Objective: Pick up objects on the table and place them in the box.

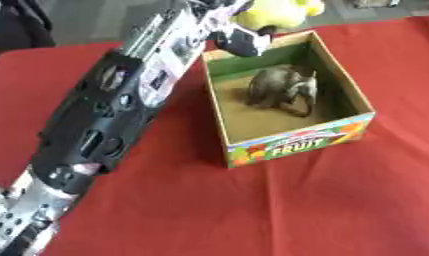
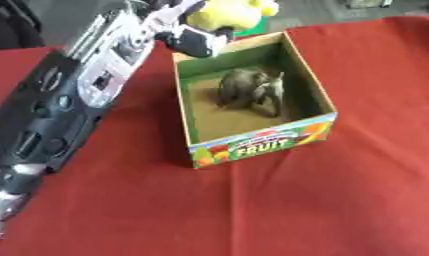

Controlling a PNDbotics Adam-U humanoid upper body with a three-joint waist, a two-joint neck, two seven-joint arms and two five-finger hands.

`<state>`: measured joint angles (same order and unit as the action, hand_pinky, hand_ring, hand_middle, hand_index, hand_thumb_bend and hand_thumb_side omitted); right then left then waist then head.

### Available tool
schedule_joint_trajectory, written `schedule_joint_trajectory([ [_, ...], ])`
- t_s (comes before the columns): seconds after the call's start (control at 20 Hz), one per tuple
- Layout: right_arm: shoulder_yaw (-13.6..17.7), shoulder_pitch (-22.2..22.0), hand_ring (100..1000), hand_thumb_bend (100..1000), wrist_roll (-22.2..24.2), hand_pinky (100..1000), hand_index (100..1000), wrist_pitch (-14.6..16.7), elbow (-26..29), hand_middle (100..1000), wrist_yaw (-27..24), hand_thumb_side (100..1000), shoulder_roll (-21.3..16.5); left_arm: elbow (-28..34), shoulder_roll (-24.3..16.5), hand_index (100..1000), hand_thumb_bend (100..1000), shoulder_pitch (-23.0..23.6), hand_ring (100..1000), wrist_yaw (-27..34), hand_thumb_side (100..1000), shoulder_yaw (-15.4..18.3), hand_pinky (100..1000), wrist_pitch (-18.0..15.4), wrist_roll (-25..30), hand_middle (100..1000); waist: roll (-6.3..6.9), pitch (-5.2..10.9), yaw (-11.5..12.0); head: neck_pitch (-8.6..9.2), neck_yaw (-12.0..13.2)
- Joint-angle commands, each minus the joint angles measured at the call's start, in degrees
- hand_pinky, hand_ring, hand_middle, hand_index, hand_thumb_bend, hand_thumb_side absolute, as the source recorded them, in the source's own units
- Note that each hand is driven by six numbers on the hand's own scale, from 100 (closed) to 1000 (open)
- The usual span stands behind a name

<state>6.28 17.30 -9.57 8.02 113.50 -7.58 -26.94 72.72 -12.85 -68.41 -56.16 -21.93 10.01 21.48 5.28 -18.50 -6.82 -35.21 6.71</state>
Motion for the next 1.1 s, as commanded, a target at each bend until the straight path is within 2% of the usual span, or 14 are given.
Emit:
schedule_joint_trajectory([
  [0.05, -0.07, 1.19, 767, 100, 0.35, 680, 812, 0.07, 1.09, 623, -0.56, 1000, -1.09, -2.63, 0.93, 388, 100, -1.09, 513, -0.90, 279, 0.31, 513, -0.65, -1.47, 462, -0.19, 0.85, -0.37, 0.67, 0.45],
  [0.25, -0.27, 1.75, 766, 100, 0.63, 680, 812, 0.04, 1.09, 623, -0.85, 1000, -0.94, -6.82, 2.13, 416, 100, -0.50, 525, -2.89, 257, 0.52, 530, -0.99, -1.84, 484, -0.04, 0.59, -0.93, 0.78, 0.75],
  [0.55, -0.26, 1.92, 766, 100, 0.73, 680, 812, -0.11, 1.09, 623, -0.93, 1000, -0.67, -11.89, 3.30, 514, 100, 0.77, 569, -4.12, 165, 1.39, 581, -1.47, -0.77, 539, 0.02, 0.36, -1.19, 0.64, 0.72],
  [0.6, -0.25, 1.93, 766, 100, 0.72, 680, 812, -0.13, 1.09, 623, -0.92, 1000, -0.65, -12.30, 3.32, 574, 100, 0.87, 588, -3.93, 193, 1.43, 601, -1.88, -0.42, 573, 0.02, 0.33, -1.18, 0.65, 0.69],
  [0.65, -0.25, 1.94, 766, 100, 0.72, 680, 812, -0.15, 1.09, 623, -0.91, 1000, -0.62, -12.63, 3.36, 585, 100, 0.97, 593, -3.78, 206, 1.52, 607, -2.26, -0.09, 581, 0.03, 0.31, -1.19, 0.63, 0.67],
  [0.8, -0.25, 1.99, 766, 100, 0.72, 679, 811, -0.20, 1.09, 623, -0.89, 1000, -0.50, -13.27, 3.29, 722, 125, 1.20, 647, -3.49, 386, 1.71, 650, -3.48, 0.90, 658, 0.06, 0.23, -1.32, 0.56, 0.62],
  [0.85, -0.26, 2.01, 766, 100, 0.72, 679, 811, -0.22, 1.09, 623, -0.89, 1000, -0.46, -13.42, 3.22, 734, 141, 1.26, 653, -3.32, 401, 1.76, 651, -3.85, 1.36, 665, 0.06, 0.19, -1.37, 0.59, 0.60],
  [0.95, -0.27, 2.04, 766, 100, 0.74, 680, 812, -0.25, 1.09, 623, -0.89, 1000, -0.39, -13.67, 3.10, 778, 214, 1.43, 680, -2.95, 469, 1.88, 664, -4.41, 2.34, 697, 0.08, 0.15, -1.43, 0.57, 0.60],
  [1.0, -0.26, 2.03, 766, 100, 0.75, 680, 812, -0.27, 1.09, 623, -0.88, 1000, -0.37, -13.77, 3.05, 829, 278, 1.52, 707, -2.75, 527, 1.95, 682, -4.64, 2.83, 727, 0.09, 0.14, -1.43, 0.52, 0.58],
  [1.1, -0.25, 1.98, 766, 100, 0.76, 679, 812, -0.33, 1.09, 623, -0.85, 1000, -0.34, -13.84, 2.94, 850, 344, 1.64, 731, -2.32, 574, 2.10, 700, -5.07, 3.70, 750, 0.09, 0.14, -1.39, 0.37, 0.51],
])
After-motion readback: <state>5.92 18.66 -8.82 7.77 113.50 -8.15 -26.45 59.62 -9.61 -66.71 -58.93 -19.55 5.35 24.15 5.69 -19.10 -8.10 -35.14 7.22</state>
